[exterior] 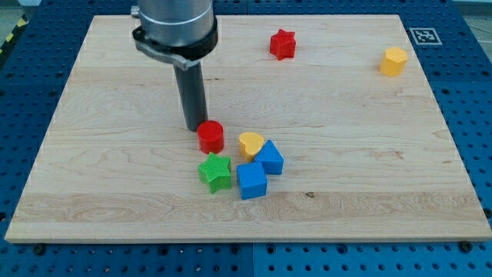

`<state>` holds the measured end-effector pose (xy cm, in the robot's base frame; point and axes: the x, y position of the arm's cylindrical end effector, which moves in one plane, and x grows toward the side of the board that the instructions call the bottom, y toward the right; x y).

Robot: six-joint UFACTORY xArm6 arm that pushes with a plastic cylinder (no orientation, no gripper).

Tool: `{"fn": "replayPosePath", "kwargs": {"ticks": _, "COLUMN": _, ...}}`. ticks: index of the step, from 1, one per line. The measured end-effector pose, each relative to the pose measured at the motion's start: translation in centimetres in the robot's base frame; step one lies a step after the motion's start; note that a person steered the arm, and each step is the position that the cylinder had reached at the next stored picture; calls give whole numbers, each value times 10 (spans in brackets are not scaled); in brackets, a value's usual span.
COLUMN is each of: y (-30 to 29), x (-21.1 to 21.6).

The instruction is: Place the arm in between the green circle and red star

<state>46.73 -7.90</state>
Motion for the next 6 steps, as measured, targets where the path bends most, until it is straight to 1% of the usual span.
{"fn": "replayPosePath", "kwargs": {"ticks": 1, "y": 4, "x": 25}}
{"fn": "replayPosePath", "kwargs": {"ticks": 2, "y": 4, "x": 23}}
{"fn": "replayPosePath", "kwargs": {"ticks": 3, "y": 6, "x": -7}}
{"fn": "replayPosePath", "kwargs": {"ticks": 4, "y": 30, "x": -32}}
{"fn": "replayPosePath", "kwargs": {"ticks": 5, "y": 44, "x": -87}}
{"fn": "replayPosePath", "kwargs": {"ticks": 6, "y": 34, "x": -145}}
